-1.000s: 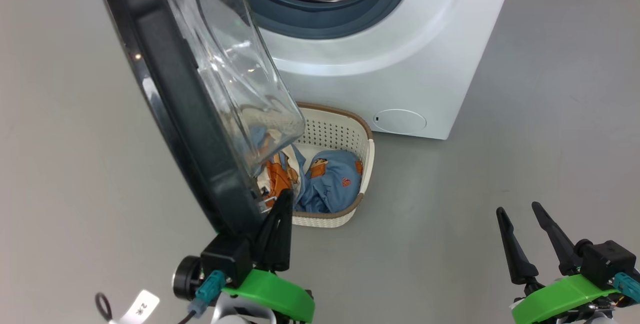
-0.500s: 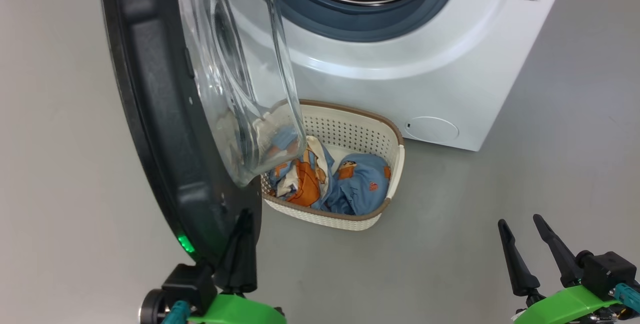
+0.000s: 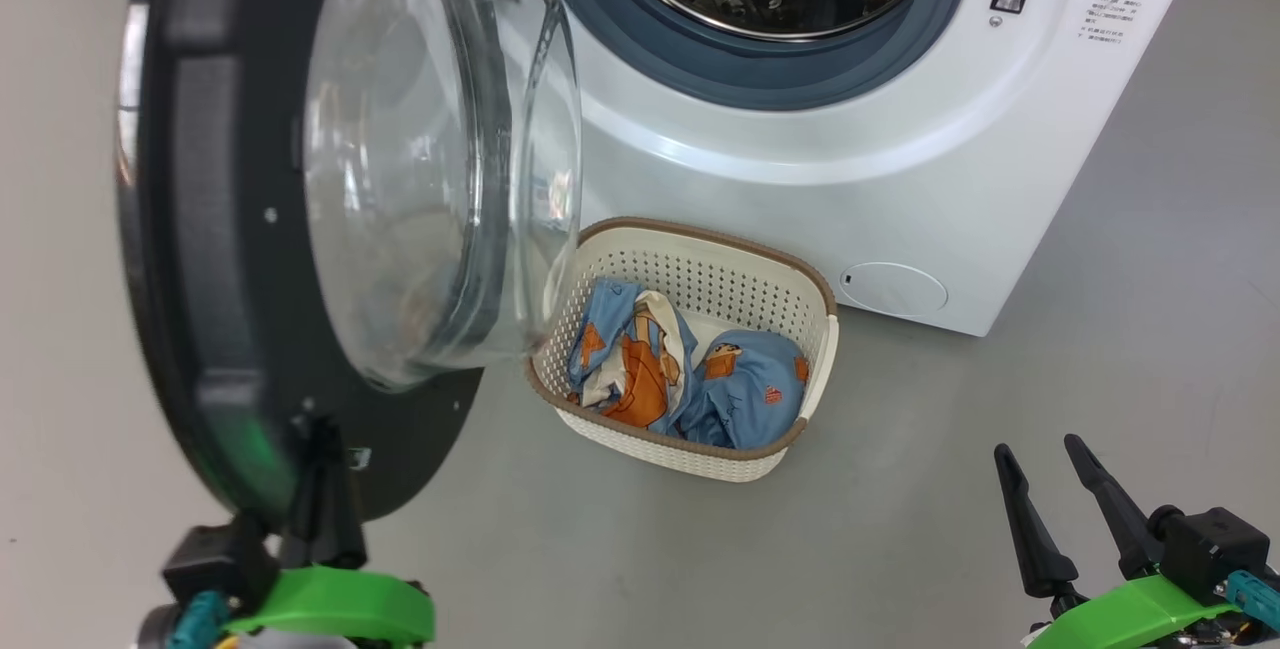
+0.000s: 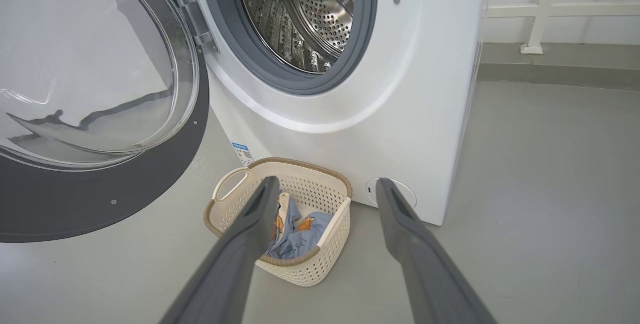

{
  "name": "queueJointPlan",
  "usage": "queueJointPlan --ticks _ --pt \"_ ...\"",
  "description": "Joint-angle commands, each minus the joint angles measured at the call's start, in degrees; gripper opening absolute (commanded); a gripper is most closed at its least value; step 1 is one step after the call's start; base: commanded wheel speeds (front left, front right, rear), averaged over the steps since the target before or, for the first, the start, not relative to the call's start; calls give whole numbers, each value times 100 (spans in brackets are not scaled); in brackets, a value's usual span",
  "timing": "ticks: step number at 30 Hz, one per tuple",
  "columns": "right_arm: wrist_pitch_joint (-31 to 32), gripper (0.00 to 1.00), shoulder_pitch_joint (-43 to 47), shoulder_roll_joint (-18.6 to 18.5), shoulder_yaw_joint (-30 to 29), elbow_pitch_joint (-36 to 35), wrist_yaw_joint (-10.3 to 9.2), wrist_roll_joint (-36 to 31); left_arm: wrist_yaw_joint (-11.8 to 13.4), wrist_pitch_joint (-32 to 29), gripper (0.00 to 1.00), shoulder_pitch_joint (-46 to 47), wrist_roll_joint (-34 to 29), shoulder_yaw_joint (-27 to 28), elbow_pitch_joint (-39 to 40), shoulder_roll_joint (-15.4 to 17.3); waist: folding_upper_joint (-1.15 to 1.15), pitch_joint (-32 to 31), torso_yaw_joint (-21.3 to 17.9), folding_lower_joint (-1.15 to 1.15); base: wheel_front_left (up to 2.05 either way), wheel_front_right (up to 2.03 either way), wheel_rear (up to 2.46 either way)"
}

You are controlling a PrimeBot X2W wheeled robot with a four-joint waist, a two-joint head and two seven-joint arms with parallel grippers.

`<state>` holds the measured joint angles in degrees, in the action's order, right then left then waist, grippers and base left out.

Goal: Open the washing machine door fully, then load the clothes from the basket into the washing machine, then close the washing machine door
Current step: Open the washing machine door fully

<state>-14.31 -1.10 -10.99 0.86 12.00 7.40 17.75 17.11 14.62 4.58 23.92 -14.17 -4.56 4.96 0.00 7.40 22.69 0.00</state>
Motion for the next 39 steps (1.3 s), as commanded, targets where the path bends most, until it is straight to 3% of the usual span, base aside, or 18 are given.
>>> queueJointPlan --ticks 1,8,16,39 --pt "-69 100 27 -89 132 -143 9 19 41 38 0 218 72 459 36 214 0 7 6 0 0 0 0" --pt "-69 100 -50 -181 208 -340 9 -55 -30 38 0 480 116 1001 -290 375 0 153 40 0 0 0 0" --pt "-69 100 -86 -255 405 -610 9 -138 -127 38 0 655 11 1381 -389 274 0 219 196 0 0 0 0" --pt "64 100 -271 -686 869 -939 9 -2 -744 38 0 1591 -284 2459 -1381 326 0 650 305 0 0 0 0"
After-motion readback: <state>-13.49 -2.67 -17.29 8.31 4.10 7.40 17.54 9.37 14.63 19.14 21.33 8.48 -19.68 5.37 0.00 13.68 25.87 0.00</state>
